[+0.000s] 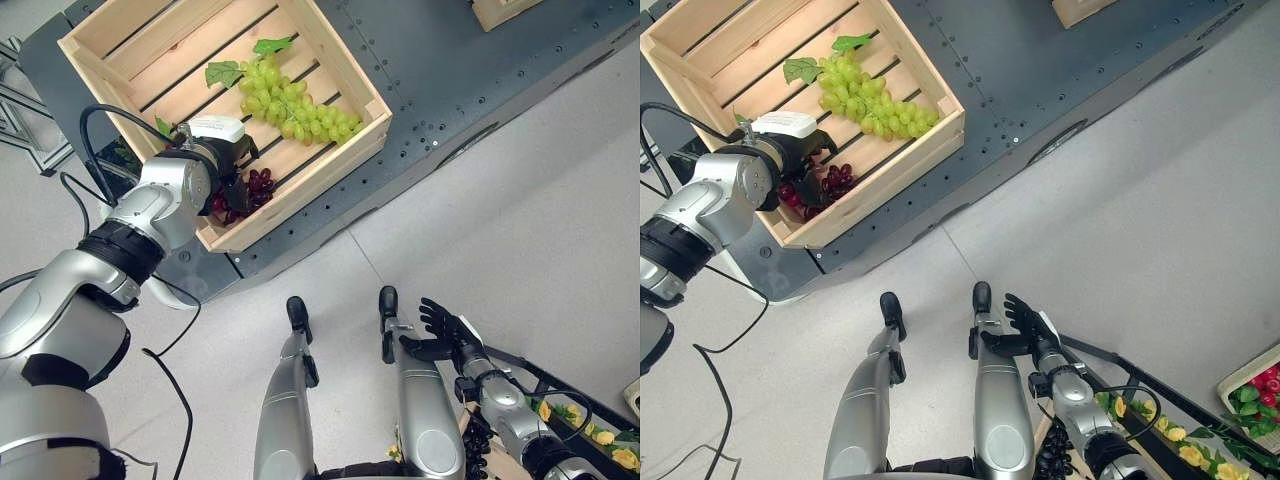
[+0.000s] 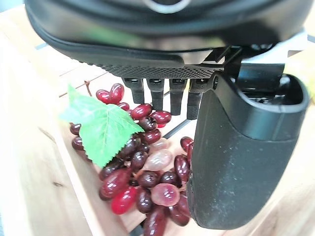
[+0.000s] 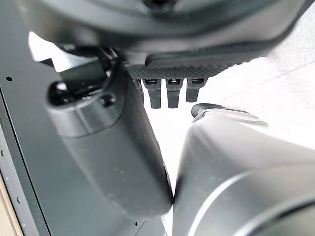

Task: Pick up the fruits from the basket on one side to the basket on the other side

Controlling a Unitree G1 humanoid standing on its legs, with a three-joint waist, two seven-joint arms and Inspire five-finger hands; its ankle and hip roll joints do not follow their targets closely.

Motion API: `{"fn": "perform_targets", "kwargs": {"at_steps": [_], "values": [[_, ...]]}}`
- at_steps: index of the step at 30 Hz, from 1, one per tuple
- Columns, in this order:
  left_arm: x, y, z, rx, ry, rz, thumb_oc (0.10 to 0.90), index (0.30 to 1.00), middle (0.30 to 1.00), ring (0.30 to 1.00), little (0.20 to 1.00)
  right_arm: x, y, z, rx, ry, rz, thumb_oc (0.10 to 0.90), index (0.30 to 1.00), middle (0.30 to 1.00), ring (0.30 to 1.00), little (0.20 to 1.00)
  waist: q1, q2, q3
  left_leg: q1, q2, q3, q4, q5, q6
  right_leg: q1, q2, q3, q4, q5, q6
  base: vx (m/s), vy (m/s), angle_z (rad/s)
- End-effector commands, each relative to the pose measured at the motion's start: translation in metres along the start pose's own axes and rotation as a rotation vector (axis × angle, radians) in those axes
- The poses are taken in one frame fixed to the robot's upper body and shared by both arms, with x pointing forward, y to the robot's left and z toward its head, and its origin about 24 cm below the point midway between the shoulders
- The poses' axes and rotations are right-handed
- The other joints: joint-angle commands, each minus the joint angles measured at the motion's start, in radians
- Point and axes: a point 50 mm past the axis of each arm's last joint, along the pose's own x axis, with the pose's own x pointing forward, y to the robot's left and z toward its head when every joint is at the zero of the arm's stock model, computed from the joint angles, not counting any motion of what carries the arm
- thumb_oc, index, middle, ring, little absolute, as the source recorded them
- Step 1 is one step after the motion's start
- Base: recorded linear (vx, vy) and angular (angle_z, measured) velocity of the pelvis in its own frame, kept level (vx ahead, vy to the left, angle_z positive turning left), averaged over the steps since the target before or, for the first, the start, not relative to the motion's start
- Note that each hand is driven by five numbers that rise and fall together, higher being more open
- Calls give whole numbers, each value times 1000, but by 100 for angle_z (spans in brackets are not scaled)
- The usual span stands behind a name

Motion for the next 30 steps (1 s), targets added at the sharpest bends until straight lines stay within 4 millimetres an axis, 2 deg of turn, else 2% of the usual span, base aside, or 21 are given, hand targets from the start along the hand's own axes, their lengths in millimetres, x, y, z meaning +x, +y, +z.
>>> {"fn": "perform_targets", "kwargs": {"at_steps": [1,8,12,15,23,30], "values": [[-10,37,-40,49,169,38,800,900,900,900,900,-17,-7,-15,-38,37,1,800,900,900,900,900,-25,-3,-4,-59,-20,23,103,-13,35,117,8,4,-265,180,-17,0,0,0],[-6,38,-35,174,202,65,800,900,900,900,900,-16,-7,-17,-36,37,7,800,900,900,900,900,-31,-10,-4,-73,-15,24,117,-19,33,109,8,4,-261,178,-18,0,0,0],[-4,39,-25,220,174,136,800,900,900,900,900,-16,-5,-18,-29,34,15,800,900,900,900,900,-32,-17,-4,-80,-15,23,119,-25,35,100,11,2,-254,177,-17,0,0,0],[-1,32,-17,273,177,160,800,900,900,900,900,-15,-3,-17,-22,30,17,800,900,900,900,900,-29,-23,-4,-88,-17,18,122,-27,35,93,14,2,-248,174,-19,0,0,0],[11,-1,-9,331,229,203,800,900,900,900,900,-9,5,-15,-15,23,37,800,900,900,900,900,-34,-44,-4,-105,-14,16,136,-31,30,80,20,9,-249,177,-20,0,0,0],[18,-49,-20,293,294,178,800,900,900,900,900,-4,13,-12,-11,16,41,800,900,900,900,900,-33,-54,-4,-107,-12,17,140,-33,28,78,25,8,-243,172,-24,-10,-1,0]]}}
